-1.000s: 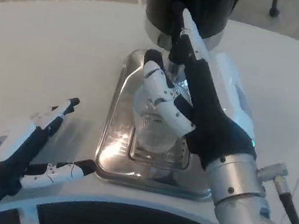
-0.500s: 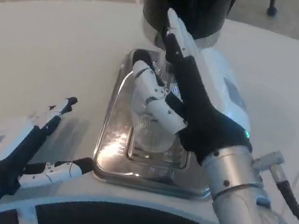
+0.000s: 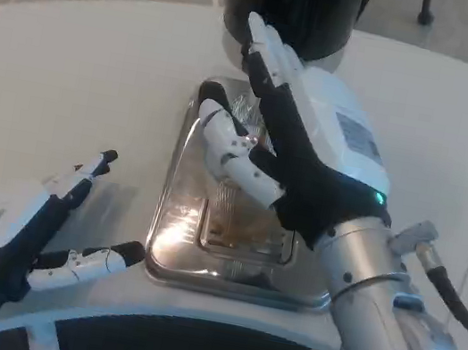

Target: Grasp the cup under the faucet to collect the drink, then remove the cup.

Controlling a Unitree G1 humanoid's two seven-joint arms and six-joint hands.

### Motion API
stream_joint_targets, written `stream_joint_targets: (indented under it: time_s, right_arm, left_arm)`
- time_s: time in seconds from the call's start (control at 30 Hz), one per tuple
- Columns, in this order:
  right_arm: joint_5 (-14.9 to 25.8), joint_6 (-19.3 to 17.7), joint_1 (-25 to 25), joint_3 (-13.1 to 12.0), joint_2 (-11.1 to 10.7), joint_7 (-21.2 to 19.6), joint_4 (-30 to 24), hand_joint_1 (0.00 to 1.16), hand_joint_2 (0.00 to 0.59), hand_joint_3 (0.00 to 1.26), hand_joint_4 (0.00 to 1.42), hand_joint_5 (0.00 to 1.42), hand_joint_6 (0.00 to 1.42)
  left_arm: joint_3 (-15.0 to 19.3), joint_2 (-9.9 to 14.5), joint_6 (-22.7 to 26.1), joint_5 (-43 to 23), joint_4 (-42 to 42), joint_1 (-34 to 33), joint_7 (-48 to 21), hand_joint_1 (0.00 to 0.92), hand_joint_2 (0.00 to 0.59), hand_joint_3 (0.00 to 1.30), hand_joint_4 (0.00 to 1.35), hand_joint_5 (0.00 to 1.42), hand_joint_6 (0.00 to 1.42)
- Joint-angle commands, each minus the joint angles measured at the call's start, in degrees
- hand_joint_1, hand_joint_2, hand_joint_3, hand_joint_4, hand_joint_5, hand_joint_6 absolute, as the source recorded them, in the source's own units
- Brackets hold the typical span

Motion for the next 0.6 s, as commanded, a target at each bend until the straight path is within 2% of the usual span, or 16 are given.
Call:
stream_joint_targets:
  time_s: [0.03,0.2,0.3,0.6]
  right_arm:
    - [-0.11,0.24,1.07,1.39,-0.41,1.97,1.16,0.01,0.515,0.0,0.0,0.0,0.0]
    - [-0.77,0.57,1.28,1.54,-0.3,2.36,0.18,0.01,0.515,0.0,0.0,0.0,0.0]
    - [-1.24,0.93,1.48,1.59,-0.14,2.74,-0.65,0.0,0.515,0.0,0.0,0.0,0.0]
    - [-2.25,1.94,1.78,1.6,0.42,3.61,-2.0,0.0,0.515,0.0,0.0,0.0,0.0]
  left_arm:
    - [0.55,-0.02,0.01,-1.53,1.38,-0.49,-1.05,0.098,0.075,0.05,0.0,0.04,0.06]
    - [1.31,-0.6,-0.6,-3.64,1.29,-1.17,-0.89,0.097,0.075,0.03,0.0,0.04,0.06]
    - [2.67,-1.74,-1.49,-5.25,0.63,-1.49,0.21,0.105,0.067,0.0,0.0,0.05,0.06]
    - [4.16,-4.08,-2.58,-6.26,-1.36,-3.06,1.17,0.189,0.045,0.0,0.0,0.12,0.15]
